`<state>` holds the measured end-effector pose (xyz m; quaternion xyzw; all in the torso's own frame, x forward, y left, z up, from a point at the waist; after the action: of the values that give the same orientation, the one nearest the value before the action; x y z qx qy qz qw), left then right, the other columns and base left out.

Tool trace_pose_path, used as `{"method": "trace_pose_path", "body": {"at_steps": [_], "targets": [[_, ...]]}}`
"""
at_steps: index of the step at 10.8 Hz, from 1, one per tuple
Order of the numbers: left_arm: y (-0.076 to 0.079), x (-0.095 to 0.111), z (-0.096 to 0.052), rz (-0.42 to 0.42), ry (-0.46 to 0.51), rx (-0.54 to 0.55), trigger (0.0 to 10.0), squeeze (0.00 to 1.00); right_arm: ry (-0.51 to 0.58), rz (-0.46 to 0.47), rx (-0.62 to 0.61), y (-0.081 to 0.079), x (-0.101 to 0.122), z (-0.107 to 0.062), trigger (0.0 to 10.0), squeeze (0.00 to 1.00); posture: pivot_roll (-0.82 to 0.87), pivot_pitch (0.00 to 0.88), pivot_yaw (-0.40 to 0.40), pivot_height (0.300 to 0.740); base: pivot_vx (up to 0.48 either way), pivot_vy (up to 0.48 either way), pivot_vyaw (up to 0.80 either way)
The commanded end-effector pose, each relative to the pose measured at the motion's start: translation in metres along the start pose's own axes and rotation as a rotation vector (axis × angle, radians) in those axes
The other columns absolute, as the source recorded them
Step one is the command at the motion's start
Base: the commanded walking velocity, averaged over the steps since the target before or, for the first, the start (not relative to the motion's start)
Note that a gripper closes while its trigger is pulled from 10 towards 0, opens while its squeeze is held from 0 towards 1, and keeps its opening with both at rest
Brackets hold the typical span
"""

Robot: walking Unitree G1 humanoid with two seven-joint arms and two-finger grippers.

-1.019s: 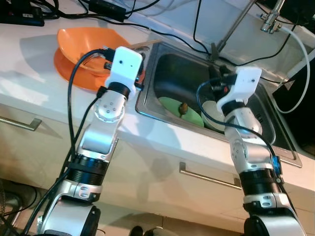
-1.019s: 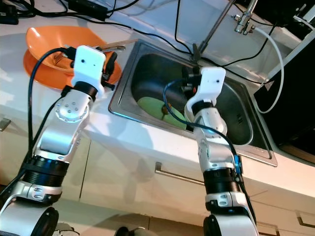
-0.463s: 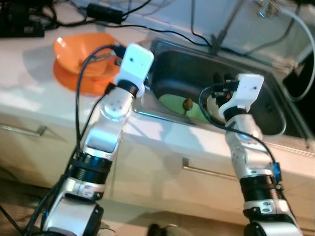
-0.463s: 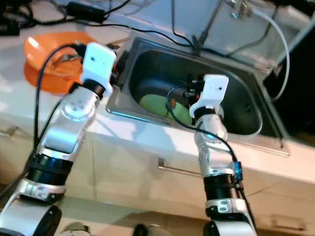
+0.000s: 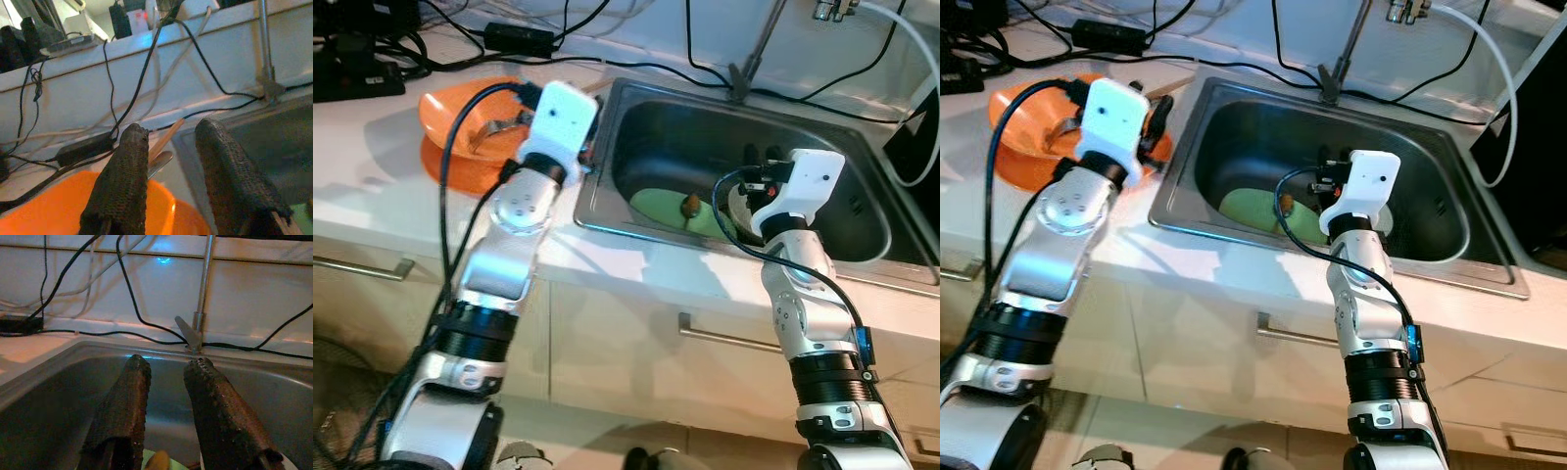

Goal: Kitchen organization

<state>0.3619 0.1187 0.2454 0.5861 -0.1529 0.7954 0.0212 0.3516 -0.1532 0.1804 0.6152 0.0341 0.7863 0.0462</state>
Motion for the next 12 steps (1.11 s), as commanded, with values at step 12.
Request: {"method": "trace_pose_path", "body": {"at_steps": [12], "targets": [[-0.025, -0.033, -0.018, -0.028, -0.192, 0.082, 10.0, 0.0, -0.025, 0.004, -0.074, 0.008, -0.009, -0.007, 10.0, 0.0, 0.0, 0.032, -0.093, 0.74, 0.0, 0.0, 0.0]]}}
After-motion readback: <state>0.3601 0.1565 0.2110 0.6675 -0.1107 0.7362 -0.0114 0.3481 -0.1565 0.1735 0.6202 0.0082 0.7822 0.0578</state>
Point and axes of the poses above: a point about 5 cm out from each wrist's last joint towards the gripper, its own z axis pointing out of the wrist towards the gripper, its own x axis along the axis of the wrist's last joint, y = z × x, the point moved 1 cm from there along z, pointing out of the wrist towards the gripper, and after that the axes turned 13 degrees about -z, right-handed, at the moved point
